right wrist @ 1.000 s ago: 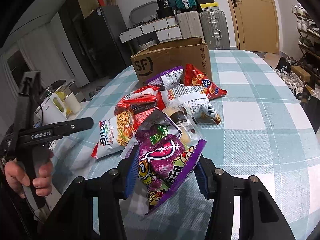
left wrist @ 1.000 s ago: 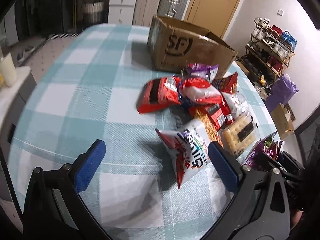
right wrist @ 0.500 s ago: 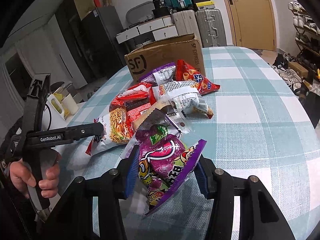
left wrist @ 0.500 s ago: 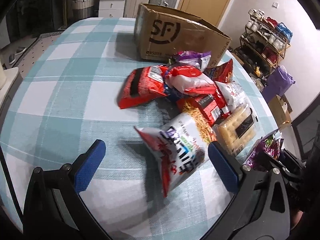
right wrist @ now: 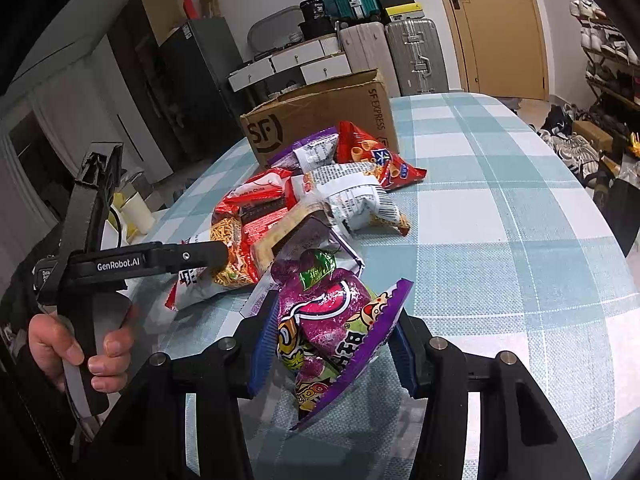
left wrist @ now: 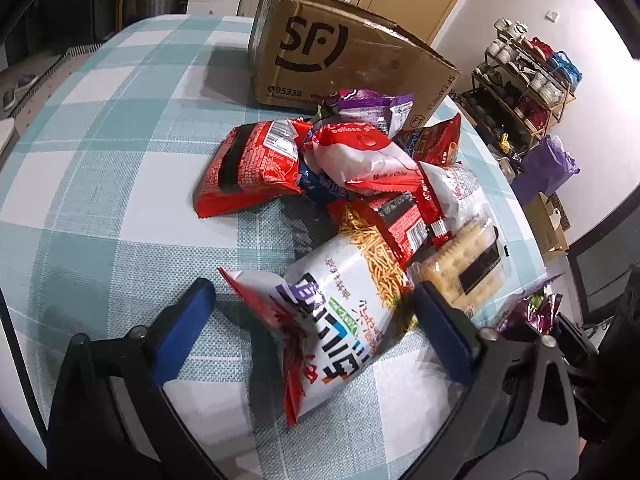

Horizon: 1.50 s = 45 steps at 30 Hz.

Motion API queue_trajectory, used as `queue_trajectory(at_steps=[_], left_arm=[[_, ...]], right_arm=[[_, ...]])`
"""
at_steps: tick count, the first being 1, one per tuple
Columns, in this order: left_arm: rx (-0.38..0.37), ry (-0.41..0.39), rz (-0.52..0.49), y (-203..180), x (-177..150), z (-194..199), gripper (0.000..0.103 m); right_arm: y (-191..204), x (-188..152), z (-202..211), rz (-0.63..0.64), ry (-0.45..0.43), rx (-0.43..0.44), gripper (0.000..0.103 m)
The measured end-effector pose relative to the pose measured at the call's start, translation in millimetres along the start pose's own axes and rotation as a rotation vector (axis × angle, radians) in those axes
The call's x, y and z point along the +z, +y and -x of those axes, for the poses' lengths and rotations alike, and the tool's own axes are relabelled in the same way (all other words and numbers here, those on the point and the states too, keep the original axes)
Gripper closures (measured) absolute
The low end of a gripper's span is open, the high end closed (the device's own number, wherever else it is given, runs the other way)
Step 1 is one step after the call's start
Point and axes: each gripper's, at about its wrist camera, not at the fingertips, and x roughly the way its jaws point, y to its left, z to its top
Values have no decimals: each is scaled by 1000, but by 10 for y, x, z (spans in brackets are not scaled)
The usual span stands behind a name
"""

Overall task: Organize snacks
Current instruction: 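Grasp the white red-printed snack bag with the left tool while the right tool holds the purple bag, then carry both bags over the cardboard box and open both tools to drop them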

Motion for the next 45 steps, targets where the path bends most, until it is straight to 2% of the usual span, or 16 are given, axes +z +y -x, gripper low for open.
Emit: queue_trajectory(at_steps=[1,5,8,13,21,30,33,36,41,45], left_arm=[[-18,10,5,6,1,-17,18],[-72,17,0,5,-10,-22,34],[-71,-1,-7,25,-29,-6,46],[-96,-31,11,96,-46,77,57],[-109,-38,6,157,-95,186,60],[-129,-95,-1,227,-165,427,63],[-141,-121,4,256,-162,545,75],[-146,-139,-6,261,-126,644,76],[-179,-113,21,320,-111,568,77],[-179,-116,4,300,-115,593,78]], right_arm=[[-6,-3,7,-1,-1,0,52],[-18,-5,11,-1,-1,3,52],[-16,-6,15,-2,-1,7,52],[29,30,59,7,-11,17,52],[121,85,145,20,-32,15,52],[210,147,193,27,-37,15,52],[234,182,183,26,-37,20,52],[272,242,184,33,-41,31,52],[337,312,97,48,-35,34,52],[357,306,59,49,-27,41,52]])
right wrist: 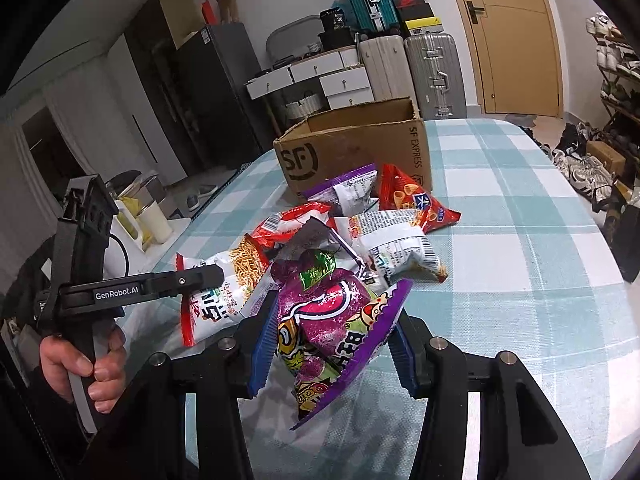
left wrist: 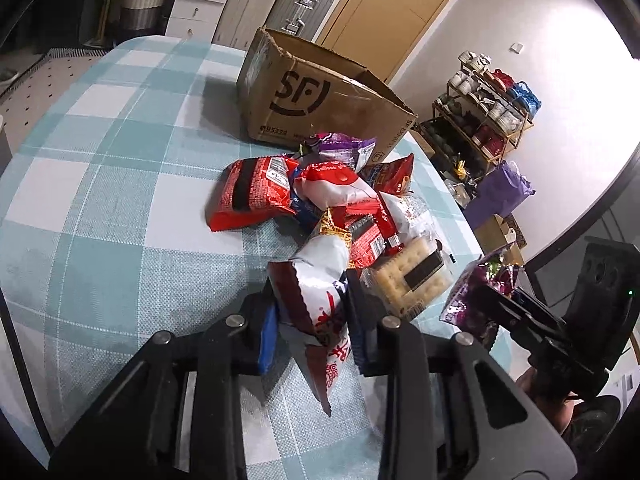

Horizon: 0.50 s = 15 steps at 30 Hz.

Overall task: Organize snacks
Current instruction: 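Carry both bags over the cardboard box and open both tools to drop them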

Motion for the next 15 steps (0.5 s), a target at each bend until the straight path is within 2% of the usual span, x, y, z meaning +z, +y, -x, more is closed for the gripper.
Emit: queue_trajectory(at_steps=[9,15], left_arm=[[-23,-23,1,-30,39,106,78],[-28,-68,-17,-104,165,284,78]], right_arm=[[-25,57,3,-8,-11,7,52],[33,209,48,16,-32,27,52]])
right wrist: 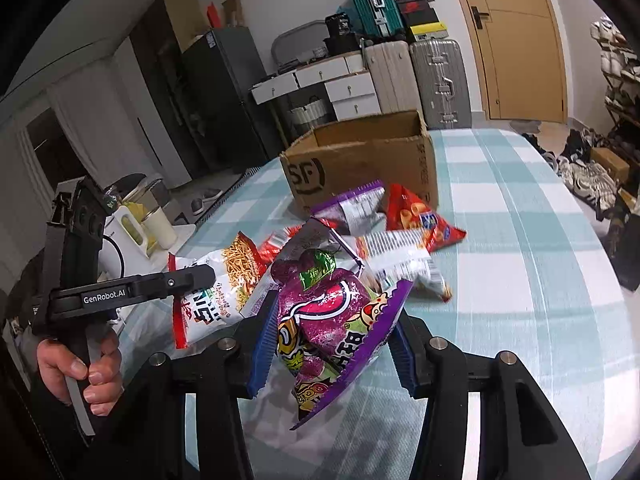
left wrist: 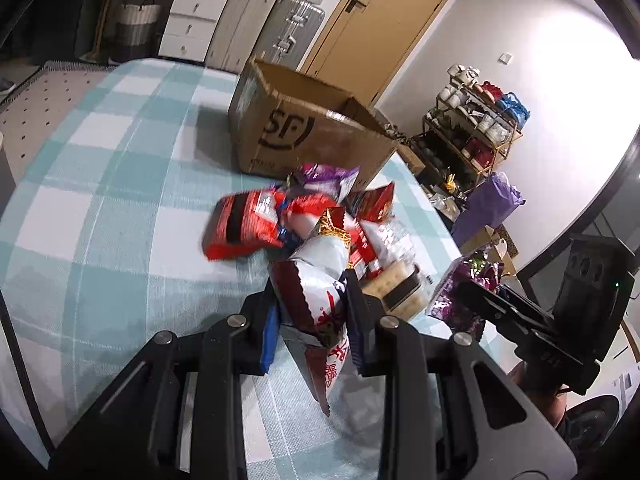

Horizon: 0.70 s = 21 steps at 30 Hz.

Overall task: Organize snacks
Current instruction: 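Carry both bags over the cardboard box and open both tools to drop them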

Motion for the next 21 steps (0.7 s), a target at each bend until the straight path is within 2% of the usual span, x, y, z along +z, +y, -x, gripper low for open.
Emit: queue_trajectory(at_steps=[8,15,21], left_arm=[[-20,-68,-59,-230,435,211,78],[-13,-121,-107,-427,917,312,78],[-4,-128,-120,-525,1296,264,78]], right_arm=[[83,472,-38,27,-22,54,52],[66,933,-112,31,-49,47,52],[-4,1327,-229,15,-53,33,52]])
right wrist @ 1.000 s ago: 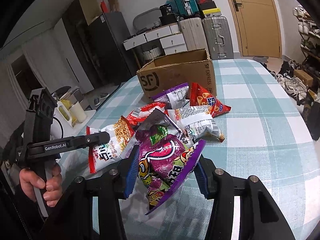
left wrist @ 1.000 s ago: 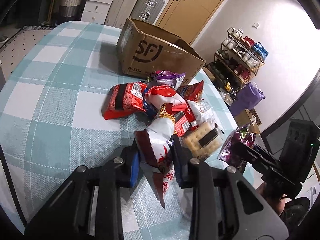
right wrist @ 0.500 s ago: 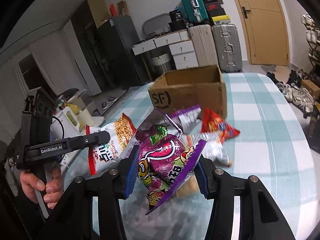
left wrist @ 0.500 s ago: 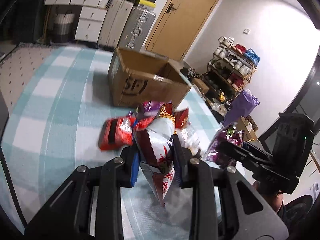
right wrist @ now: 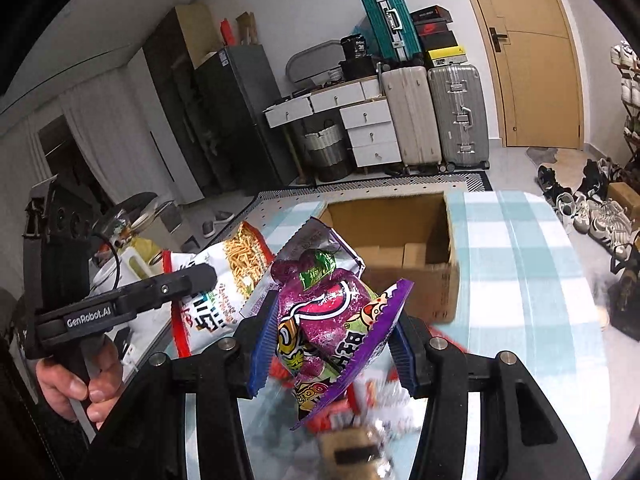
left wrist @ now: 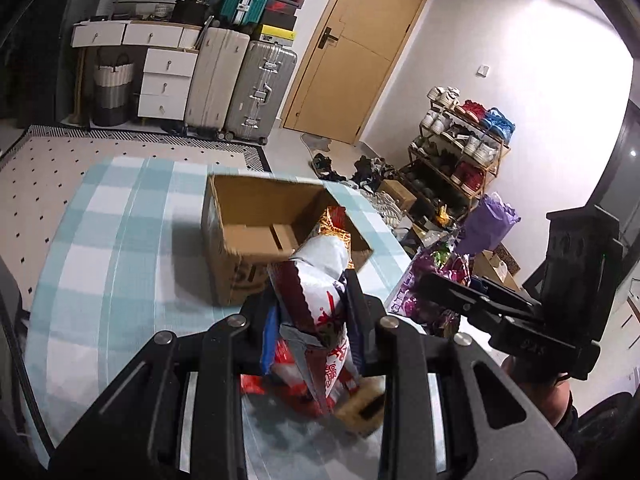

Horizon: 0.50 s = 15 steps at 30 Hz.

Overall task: Organize snacks
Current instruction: 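Carry both bags over the cardboard box and open both tools to drop them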

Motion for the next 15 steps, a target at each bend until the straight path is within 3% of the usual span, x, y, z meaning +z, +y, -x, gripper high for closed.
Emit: queue_trajectory(at_steps=[15], left_arm=[[37,17,-5,112,780,-510,78]], right_arm=[[-311,749,-573,-27,20,-23,52]])
